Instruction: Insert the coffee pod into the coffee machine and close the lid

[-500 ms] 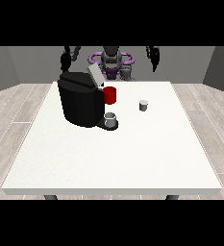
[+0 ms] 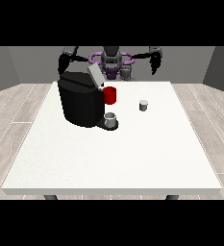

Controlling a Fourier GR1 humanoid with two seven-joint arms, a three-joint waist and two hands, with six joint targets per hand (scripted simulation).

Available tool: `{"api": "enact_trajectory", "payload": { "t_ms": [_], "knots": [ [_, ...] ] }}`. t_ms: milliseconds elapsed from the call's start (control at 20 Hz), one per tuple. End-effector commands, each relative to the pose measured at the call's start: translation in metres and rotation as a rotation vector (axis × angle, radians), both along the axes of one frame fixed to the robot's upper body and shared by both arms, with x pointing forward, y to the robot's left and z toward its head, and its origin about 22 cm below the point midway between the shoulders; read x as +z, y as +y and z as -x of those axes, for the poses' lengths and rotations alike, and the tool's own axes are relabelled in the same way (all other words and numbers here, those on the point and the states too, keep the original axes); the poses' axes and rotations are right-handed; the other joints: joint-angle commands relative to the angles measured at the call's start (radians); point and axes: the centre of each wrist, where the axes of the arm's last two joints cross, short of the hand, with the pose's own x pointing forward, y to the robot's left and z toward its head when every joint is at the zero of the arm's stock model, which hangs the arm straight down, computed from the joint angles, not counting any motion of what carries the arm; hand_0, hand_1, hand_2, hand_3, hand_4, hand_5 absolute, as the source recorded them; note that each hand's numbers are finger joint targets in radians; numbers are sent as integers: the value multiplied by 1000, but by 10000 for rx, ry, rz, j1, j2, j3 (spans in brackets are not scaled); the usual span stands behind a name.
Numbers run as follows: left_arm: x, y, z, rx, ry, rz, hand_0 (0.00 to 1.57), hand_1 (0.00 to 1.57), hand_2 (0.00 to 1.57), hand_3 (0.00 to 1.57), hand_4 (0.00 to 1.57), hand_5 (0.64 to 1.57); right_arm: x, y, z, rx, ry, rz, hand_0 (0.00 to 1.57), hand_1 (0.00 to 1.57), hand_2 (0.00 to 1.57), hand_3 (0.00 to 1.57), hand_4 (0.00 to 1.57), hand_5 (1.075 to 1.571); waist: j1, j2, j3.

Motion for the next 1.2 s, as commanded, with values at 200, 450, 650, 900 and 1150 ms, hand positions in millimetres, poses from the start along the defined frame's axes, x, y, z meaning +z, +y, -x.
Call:
{"api": "enact_trajectory", "payload": {
  "t_ms": [200, 450, 650, 900, 1150],
  "knots": [
    [19, 24, -40, 172, -91, -2270, 0, 0, 0, 0, 0, 1571, 28, 29, -23, -4, -694, 930, 0, 0, 0, 0, 0, 1571, -682, 675, -40],
    [56, 64, -70, 277, 442, -3026, 0, 0, 0, 0, 0, 1571, 23, 41, -21, 702, -781, 825, 0, 0, 0, 0, 0, 1571, -1140, 1025, -38],
    [65, 66, -86, 106, 298, -4043, 0, 0, 0, 0, 0, 1571, 30, 52, -38, 708, -1298, 302, 0, 0, 0, 0, 0, 1571, -1165, 1973, -36],
    [66, 75, -106, 572, 1111, -4560, 0, 0, 0, 0, 0, 1571, 24, 68, -32, 929, -814, 924, 0, 0, 0, 0, 0, 1571, -1739, 2180, -40],
    [44, 68, -112, 295, 1131, -5243, 0, 0, 0, 0, 0, 1571, 37, 64, -51, 877, -821, -13, 0, 0, 0, 0, 0, 1571, -1467, 2542, -38]
  ]
}}
